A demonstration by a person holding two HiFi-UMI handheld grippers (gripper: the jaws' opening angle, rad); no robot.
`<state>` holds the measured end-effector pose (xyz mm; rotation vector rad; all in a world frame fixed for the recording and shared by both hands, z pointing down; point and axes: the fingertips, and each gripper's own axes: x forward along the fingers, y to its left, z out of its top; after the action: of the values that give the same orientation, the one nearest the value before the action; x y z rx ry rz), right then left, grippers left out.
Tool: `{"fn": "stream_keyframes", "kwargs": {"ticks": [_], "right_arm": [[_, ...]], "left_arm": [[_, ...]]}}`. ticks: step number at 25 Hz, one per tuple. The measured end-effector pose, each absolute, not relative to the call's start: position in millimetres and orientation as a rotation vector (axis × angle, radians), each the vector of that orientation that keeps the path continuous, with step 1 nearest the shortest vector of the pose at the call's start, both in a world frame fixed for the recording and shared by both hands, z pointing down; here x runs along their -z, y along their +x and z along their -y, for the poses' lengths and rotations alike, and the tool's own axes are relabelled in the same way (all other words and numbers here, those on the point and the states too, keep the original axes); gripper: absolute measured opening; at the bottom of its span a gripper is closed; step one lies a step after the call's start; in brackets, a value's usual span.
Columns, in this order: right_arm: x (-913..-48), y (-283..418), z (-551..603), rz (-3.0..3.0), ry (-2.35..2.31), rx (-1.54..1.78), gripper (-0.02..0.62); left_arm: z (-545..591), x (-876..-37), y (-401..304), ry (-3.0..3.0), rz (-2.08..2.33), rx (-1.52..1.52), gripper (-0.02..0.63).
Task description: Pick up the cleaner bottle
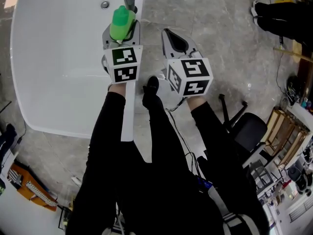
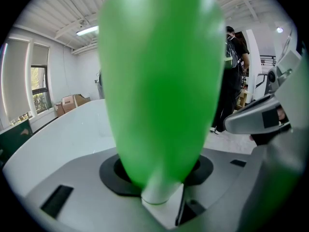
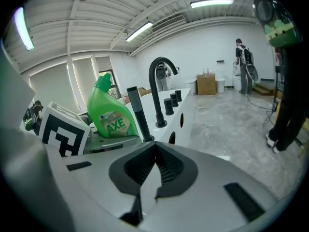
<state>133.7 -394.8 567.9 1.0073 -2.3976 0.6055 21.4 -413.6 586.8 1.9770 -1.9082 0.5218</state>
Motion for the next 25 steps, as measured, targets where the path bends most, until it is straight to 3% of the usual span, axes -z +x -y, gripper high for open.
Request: {"fn": "stream_keyframes", "kwargs": {"ticks": [25], "right_arm": [[-481.4, 69.4, 383.8, 2.546, 0.91, -0.453, 0.001]], "left_arm": [[381.2, -497.3, -6.7, 2.007, 1.995, -0.371, 0.195]]}}
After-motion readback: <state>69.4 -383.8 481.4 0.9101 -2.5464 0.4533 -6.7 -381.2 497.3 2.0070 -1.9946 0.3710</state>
